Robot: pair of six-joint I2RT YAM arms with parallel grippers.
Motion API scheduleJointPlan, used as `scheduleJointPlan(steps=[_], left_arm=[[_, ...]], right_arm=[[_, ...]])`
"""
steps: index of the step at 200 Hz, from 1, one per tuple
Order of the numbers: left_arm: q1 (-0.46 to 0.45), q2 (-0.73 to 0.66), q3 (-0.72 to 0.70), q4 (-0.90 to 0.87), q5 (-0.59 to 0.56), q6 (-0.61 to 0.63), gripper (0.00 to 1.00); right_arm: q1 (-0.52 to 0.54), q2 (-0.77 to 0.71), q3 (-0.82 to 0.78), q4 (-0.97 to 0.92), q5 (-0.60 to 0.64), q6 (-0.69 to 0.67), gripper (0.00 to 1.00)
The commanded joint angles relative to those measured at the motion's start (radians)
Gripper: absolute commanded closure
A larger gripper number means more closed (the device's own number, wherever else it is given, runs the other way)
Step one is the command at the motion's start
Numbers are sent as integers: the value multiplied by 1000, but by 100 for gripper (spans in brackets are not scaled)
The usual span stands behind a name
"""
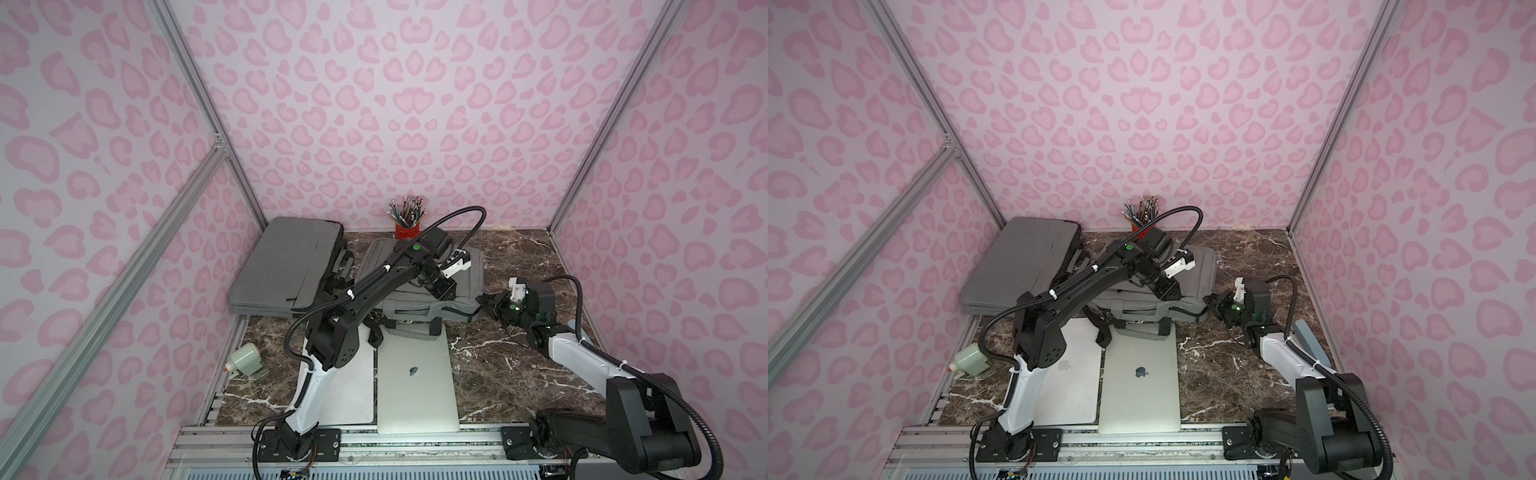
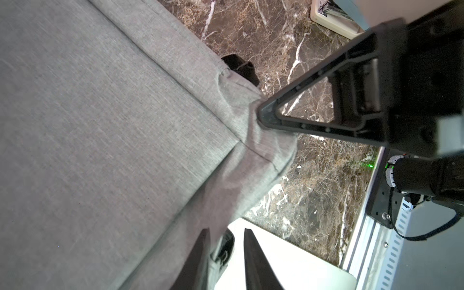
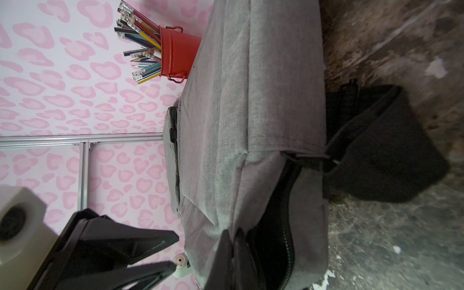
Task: Open the zippered laptop bag and take out the laptop
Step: Unzip the zipper on the zippered laptop bag.
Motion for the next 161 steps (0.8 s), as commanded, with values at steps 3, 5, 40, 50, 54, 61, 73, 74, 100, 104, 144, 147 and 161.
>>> scheduleJointPlan(steps=[3,5,40,50,54,61,73,74,100,104,144,147,161], left_arm=[[-16,-93,-119,102,-89,-106,62],[-16,-105,-138,116,-96,-119,61],[-88,-269,-422,365,-175,-313,55],[-121,-294,-483,427,-205,-355,54],[-135,-301,-501,445,-227,-365,54],[-158,-310,-530,478,-254,-385,53],[-192,-316,-567,541,-286,-426,53],[-196,-316,-569,545,-289,-429,53],[-261,-281,-570,601,-376,-457,52],[-262,-275,-574,620,-366,-464,52],[-267,-196,-546,682,-329,-502,52],[-267,-191,-542,682,-330,-500,52],[-267,-167,-522,668,-354,-499,51]], right_arm=[[1,-1,8,50,-24,22,99],[1,-1,8,50,-23,25,99],[5,-6,2,63,-23,60,100],[5,-7,1,62,-24,68,100],[6,-8,2,65,-24,72,100],[8,-10,-1,67,-24,78,100],[14,-10,-2,70,-23,88,100],[14,-10,-1,70,-24,88,100],[20,-10,-5,79,-31,102,100],[19,-11,-5,81,-32,102,100],[19,-7,-15,104,-52,114,100],[19,-8,-16,105,-52,115,100],[17,-7,-19,116,-58,121,100]])
